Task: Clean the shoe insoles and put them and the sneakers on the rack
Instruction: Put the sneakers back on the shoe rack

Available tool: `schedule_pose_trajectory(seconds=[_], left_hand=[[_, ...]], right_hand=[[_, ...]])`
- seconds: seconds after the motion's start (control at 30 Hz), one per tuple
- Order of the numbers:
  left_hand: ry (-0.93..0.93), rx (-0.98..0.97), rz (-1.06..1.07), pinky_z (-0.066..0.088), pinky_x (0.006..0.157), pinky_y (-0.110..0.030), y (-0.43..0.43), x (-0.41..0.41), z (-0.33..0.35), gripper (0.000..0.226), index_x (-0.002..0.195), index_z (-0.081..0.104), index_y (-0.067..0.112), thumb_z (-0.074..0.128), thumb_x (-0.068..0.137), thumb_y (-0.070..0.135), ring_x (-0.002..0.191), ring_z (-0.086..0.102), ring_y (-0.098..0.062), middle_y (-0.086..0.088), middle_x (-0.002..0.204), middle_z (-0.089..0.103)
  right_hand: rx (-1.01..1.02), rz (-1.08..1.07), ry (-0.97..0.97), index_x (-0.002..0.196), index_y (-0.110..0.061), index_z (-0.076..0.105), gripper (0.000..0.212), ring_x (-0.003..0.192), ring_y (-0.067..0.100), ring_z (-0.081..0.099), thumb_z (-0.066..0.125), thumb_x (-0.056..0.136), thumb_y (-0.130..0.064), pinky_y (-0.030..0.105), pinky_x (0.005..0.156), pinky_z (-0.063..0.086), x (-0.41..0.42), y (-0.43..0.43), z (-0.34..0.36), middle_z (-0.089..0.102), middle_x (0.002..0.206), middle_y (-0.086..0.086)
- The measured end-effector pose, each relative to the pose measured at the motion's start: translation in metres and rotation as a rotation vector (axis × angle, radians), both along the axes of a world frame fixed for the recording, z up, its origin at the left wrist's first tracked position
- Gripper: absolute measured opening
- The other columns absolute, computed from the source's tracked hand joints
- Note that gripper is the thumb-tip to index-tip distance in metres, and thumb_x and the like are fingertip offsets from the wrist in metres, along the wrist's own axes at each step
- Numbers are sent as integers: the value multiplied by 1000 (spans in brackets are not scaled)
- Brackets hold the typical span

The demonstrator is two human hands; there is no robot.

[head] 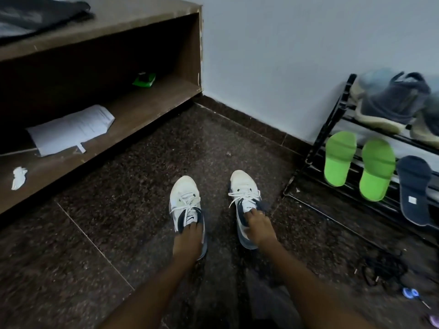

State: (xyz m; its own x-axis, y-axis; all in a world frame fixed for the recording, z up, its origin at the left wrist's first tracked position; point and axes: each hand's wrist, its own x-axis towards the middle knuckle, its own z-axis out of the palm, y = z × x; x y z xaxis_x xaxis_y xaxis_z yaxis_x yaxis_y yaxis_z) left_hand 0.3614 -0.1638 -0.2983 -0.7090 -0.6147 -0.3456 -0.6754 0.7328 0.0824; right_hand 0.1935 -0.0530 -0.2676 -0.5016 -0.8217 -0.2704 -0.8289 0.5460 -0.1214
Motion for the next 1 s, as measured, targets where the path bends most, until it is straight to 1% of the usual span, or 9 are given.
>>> schedule_pose_trajectory(seconds=[0.1,0.23,0.3,0.37,0.47,0.6,0.7,0.87,1.0], left_hand=[[-44,19,65,45,90,-35,-4,12,-23,48,140,30,11,48,97,21,127,42,-22,-4,140,38],[-62,101,52,40,98,-35,-10,15,-38,55,145,23,9,47,97,20,133,35,-24,-7,149,29],[-18,202,76,36,101,-34,-12,13,-45,54,143,25,9,48,95,18,132,37,-25,-9,147,31],[12,251,82,36,101,-33,-15,9,-54,52,139,29,8,52,92,14,130,38,-25,-10,144,34],[62,257,133,34,97,-28,-14,2,-58,45,134,37,6,51,92,12,127,41,-24,-11,139,40],[131,235,259,39,94,-35,-8,-3,-66,31,123,50,2,51,92,6,117,48,-32,-18,127,49],[199,247,304,39,93,-38,-3,-3,-70,28,118,52,-2,52,90,1,113,48,-36,-23,123,50],[222,252,343,43,88,-35,2,-4,-59,26,116,52,-1,52,90,2,108,52,-35,-21,120,52],[222,261,315,40,87,-28,3,-11,-45,28,120,52,4,47,92,5,115,50,-26,-14,124,52]], right_hand=[[80,-32,-15,133,-9,39,43,127,24,36,46,92,-21,32,101,31,2,-2,-22,40,136,9],[139,-48,-30,135,-12,34,43,126,22,37,45,93,-16,32,100,32,0,0,-39,40,136,6],[154,-51,-17,138,-12,28,46,127,22,37,42,94,-12,31,102,30,-1,1,-46,39,137,6],[162,-53,-12,141,-12,23,50,127,23,36,39,94,-8,32,103,28,-2,2,-51,38,139,7],[145,-57,-13,140,-12,26,49,126,23,38,39,93,-5,33,102,30,-5,4,-58,40,138,7],[115,-100,-56,136,-12,33,45,124,23,40,38,93,-3,33,96,37,-12,9,-66,43,135,8],[100,-90,-65,135,-11,35,42,121,25,43,35,94,-2,32,93,38,-15,9,-66,45,132,9],[122,-129,-60,133,-9,38,38,121,27,43,30,96,-1,34,96,37,-18,5,-54,45,131,13],[129,-94,-72,132,-6,38,37,122,28,41,34,95,-1,34,95,37,-22,4,-32,42,133,14]])
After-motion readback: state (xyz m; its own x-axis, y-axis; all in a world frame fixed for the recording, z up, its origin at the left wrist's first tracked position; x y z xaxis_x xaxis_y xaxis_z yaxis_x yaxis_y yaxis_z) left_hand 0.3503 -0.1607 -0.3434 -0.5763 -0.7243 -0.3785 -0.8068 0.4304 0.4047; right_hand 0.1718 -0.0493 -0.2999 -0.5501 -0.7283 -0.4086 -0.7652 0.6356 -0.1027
